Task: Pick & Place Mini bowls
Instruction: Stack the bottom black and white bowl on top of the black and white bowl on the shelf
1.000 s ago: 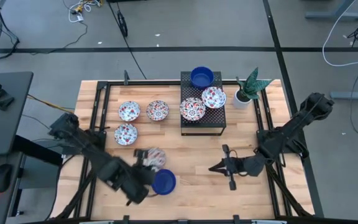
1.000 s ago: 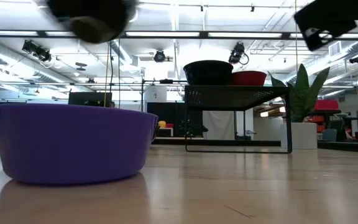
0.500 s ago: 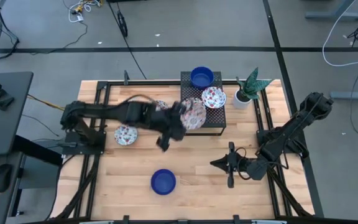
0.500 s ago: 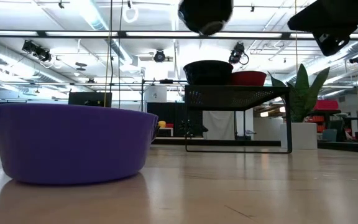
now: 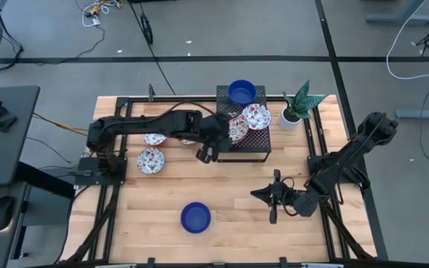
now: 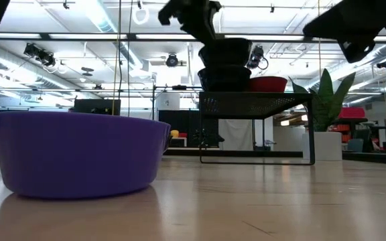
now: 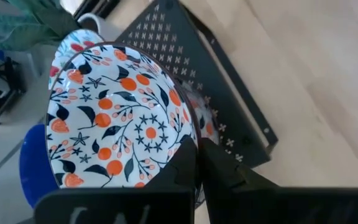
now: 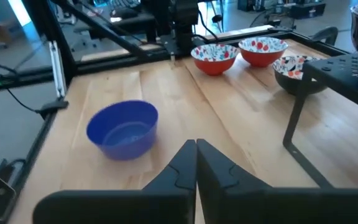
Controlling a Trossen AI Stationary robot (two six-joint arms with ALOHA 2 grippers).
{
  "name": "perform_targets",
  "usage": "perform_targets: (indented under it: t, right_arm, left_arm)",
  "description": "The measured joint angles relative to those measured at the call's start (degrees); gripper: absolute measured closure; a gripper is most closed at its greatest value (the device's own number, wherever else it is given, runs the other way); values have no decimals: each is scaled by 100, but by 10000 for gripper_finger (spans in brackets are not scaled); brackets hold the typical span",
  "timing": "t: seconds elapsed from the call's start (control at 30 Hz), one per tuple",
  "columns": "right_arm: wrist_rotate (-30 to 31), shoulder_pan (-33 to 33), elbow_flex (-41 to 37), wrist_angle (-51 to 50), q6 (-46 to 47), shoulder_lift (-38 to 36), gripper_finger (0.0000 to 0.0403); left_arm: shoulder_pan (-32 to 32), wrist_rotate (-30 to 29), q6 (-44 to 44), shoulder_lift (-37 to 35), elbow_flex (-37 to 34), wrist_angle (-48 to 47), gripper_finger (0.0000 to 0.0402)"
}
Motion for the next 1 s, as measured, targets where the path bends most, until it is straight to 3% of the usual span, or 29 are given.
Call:
perform_targets:
  t: [0.23,1.0]
  right_arm:
    - [31,0,0,211,4,283,394]
    - [33,0,0,537,-298,357,394]
  left_arm:
    - [2,-289,11,128,-1,77,380]
    - [76,-280,-299,374,-4,90,371]
